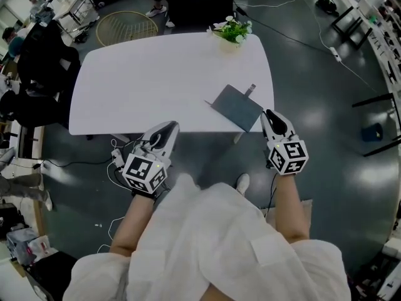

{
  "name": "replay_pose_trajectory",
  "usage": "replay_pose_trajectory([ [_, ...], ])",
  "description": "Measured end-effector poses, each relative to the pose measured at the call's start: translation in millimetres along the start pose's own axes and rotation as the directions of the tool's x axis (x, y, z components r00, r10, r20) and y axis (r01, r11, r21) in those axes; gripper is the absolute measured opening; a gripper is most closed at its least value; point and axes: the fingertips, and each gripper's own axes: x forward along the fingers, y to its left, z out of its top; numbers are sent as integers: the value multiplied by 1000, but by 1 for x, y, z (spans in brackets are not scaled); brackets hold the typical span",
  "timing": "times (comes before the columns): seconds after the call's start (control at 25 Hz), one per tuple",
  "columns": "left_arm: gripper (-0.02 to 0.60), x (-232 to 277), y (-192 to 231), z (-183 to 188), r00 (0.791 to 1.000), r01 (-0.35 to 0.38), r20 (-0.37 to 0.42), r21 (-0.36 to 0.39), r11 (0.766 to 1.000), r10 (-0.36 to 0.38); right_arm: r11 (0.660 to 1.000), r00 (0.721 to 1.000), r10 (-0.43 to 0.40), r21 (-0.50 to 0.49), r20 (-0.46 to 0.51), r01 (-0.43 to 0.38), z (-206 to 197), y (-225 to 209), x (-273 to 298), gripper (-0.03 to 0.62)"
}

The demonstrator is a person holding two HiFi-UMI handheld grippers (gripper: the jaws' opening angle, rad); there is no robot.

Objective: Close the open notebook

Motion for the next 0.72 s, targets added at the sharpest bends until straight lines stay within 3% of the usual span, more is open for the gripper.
replay_pose_trajectory([
  [0.24,15,2,5,16,1000,-8,30,20,1000,7,994,990,99,42,103,-104,23,15,-29,9],
  [0.48,15,-2,11,25,999,-34,40,27,999,33,990,979,109,69,174,-122,46,17,-52,3],
  [0.72,15,0,11,24,998,-46,37,32,998,45,989,977,116,74,182,-131,50,15,-57,2],
])
